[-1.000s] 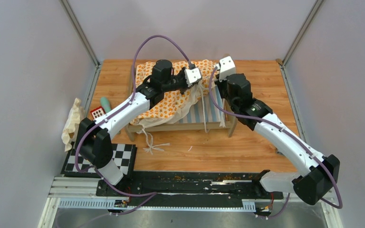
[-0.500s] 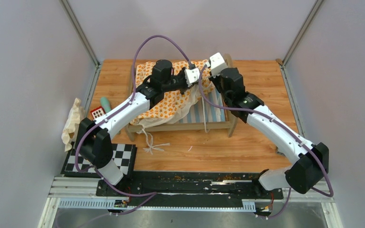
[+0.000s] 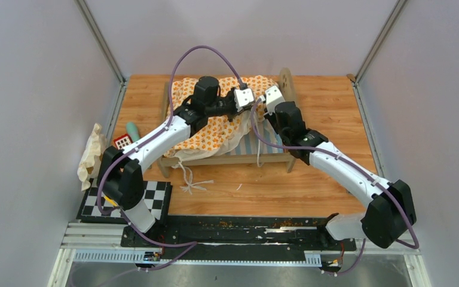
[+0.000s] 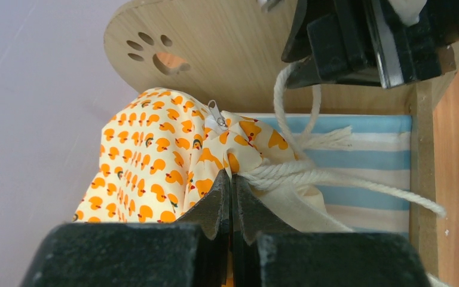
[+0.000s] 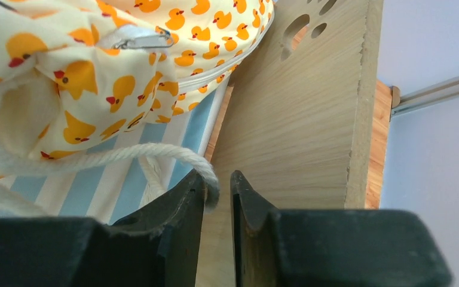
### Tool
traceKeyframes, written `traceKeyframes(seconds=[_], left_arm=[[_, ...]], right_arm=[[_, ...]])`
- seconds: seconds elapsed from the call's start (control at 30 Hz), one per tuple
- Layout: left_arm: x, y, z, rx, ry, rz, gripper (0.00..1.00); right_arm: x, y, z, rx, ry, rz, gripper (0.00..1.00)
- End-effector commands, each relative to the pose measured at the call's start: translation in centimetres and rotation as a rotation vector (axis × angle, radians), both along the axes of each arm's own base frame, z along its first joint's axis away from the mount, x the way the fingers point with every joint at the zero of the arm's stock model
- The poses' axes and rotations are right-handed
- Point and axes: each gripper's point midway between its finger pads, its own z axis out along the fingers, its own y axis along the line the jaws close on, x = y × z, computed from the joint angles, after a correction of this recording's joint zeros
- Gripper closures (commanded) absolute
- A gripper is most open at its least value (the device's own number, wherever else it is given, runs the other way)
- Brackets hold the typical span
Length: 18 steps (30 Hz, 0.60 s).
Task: Set up the pet bed
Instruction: Cross the ropes on the bed frame.
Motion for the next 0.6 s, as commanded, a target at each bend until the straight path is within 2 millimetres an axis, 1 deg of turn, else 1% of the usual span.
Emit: traceKeyframes(seconds=[0.0, 0.07, 0.1, 0.27, 0.37, 0.43, 0.57], left_arm=[[-0.2, -0.6, 1.0, -0.022, 0.007, -0.025, 1.00], [-0.2, -0.7, 1.1, -0.026, 0.010, -0.025, 1.00], [-0.1, -0.7, 1.1, -0.029, 0.011, -0.022, 1.00], [-0.2, -1.2, 1.6, -0.053, 0.028, -0.024, 1.00], [-0.3, -1.4, 1.8, -0.062, 0.036, -0.029, 1.00], [-0.3, -1.5, 1.8, -0.065, 0.039, -0.030, 1.00], [-0.4, -1.6, 1.4, -0.061, 0.049, -0.035, 1.00]], right_arm=[[-0.1, -0.5, 3.0, 0.073, -0.081, -0.035, 0.77], [-0.1, -0.9, 4.3, 0.074, -0.111, -0.046, 0.81], [0.0, -1.0, 5.4, 0.079, -0.133, -0.050, 0.83], [0.8, -2.0, 9.8, 0.051, -0.221, -0.083, 0.82], [1.4, -2.6, 11.4, 0.009, -0.249, -0.108, 0.77], [1.8, -2.9, 12.0, -0.019, -0.261, -0.123, 0.75], [2.1, -3.6, 12.6, -0.056, -0.279, -0.162, 0.73]])
